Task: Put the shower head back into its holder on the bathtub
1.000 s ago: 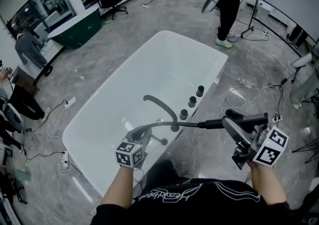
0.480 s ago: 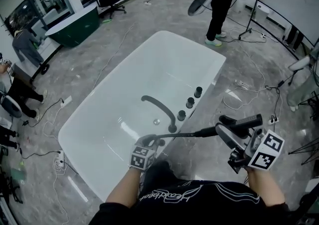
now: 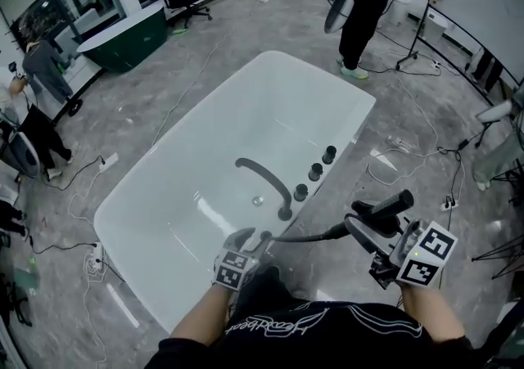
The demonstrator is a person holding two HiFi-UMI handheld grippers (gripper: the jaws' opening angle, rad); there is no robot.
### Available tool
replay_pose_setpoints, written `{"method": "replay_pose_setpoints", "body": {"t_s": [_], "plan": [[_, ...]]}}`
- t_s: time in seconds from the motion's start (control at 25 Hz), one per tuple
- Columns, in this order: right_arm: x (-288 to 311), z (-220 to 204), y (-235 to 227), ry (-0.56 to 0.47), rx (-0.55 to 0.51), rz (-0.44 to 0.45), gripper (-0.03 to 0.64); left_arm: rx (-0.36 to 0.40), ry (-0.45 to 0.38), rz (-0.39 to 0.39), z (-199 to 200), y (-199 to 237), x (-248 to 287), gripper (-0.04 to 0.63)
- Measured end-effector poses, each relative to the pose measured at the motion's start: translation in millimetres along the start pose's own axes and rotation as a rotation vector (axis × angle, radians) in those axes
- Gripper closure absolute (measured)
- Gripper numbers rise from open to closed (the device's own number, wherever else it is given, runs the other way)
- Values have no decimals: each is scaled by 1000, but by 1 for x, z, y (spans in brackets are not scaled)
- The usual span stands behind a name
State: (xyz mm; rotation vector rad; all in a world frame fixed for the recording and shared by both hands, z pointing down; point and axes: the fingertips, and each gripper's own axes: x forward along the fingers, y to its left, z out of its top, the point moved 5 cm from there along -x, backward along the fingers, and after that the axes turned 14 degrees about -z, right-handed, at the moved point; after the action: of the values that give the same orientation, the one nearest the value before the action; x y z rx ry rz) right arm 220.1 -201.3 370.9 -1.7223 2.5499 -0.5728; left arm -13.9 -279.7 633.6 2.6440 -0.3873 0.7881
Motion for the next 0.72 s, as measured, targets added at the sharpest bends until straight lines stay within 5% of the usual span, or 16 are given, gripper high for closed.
{"method": "replay_pose_setpoints", "body": {"t_s": [0.28, 0.52, 0.72], "plan": [[28, -29, 7, 58, -19, 33, 491, -85, -191, 26, 30, 0, -55, 456], [50, -48, 10, 112, -66, 78, 491, -109, -249, 38, 64, -22, -88, 581], [76, -70, 22, 153, -118, 120, 491, -68, -279, 2, 81, -43, -110, 591]]}}
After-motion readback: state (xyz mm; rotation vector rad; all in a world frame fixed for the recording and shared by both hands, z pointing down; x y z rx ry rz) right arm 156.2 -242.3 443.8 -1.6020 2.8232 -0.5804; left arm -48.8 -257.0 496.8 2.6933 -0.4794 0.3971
